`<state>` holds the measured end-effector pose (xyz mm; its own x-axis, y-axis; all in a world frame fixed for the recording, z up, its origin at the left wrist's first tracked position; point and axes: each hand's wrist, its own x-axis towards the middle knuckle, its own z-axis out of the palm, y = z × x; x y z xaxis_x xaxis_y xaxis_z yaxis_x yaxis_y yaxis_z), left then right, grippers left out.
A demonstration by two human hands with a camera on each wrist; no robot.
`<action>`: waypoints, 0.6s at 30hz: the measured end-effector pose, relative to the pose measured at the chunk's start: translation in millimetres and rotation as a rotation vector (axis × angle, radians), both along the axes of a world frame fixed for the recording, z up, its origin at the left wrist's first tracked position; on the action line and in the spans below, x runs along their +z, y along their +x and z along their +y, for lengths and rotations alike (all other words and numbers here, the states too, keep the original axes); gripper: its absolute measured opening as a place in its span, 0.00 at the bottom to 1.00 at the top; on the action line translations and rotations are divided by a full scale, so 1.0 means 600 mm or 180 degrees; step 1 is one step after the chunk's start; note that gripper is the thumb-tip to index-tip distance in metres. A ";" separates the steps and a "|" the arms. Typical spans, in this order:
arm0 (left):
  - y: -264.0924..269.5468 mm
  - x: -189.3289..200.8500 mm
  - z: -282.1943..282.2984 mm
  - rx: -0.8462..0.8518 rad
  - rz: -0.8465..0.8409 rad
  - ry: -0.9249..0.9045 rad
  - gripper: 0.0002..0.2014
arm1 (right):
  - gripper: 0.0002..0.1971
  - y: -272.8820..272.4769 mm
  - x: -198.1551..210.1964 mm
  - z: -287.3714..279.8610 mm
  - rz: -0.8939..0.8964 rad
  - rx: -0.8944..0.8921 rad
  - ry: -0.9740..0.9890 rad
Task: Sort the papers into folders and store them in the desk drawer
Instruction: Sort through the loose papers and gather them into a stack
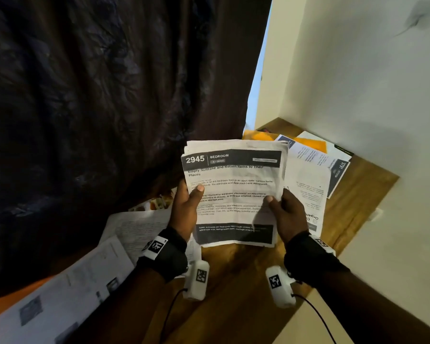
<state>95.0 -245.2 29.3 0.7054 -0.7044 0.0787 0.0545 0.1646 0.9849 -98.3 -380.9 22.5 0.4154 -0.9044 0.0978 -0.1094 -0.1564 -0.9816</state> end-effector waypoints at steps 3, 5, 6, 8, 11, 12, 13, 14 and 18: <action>-0.003 -0.013 0.002 -0.0074 0.0100 0.0048 0.15 | 0.18 -0.001 -0.005 0.009 -0.0043 0.0084 0.0088; -0.007 -0.025 0.003 -0.0085 0.0074 0.0144 0.15 | 0.20 -0.001 -0.008 0.014 0.0058 0.0048 0.0144; -0.009 -0.030 0.002 -0.0096 0.0067 0.0188 0.16 | 0.20 -0.002 -0.015 0.014 0.0062 0.0032 0.0210; -0.018 -0.035 0.005 -0.0105 0.0116 0.0225 0.17 | 0.20 -0.004 -0.019 0.020 0.0014 0.0007 0.0316; -0.028 -0.044 0.008 -0.0173 0.0093 0.0200 0.17 | 0.22 -0.008 -0.028 0.023 0.0011 0.0030 0.0407; -0.029 -0.048 0.009 -0.0217 0.0092 0.0197 0.16 | 0.21 -0.010 -0.030 0.023 0.0042 -0.0002 0.0423; -0.031 -0.051 0.008 -0.0276 0.0061 0.0228 0.16 | 0.19 -0.012 -0.030 0.022 0.0082 -0.0069 0.0401; -0.032 -0.053 0.008 -0.0336 0.0035 0.0241 0.16 | 0.18 -0.014 -0.030 0.021 0.0120 -0.0126 0.0344; -0.021 -0.056 0.028 -0.0490 -0.0113 0.0330 0.18 | 0.13 -0.012 -0.033 0.012 0.0154 -0.0190 0.0103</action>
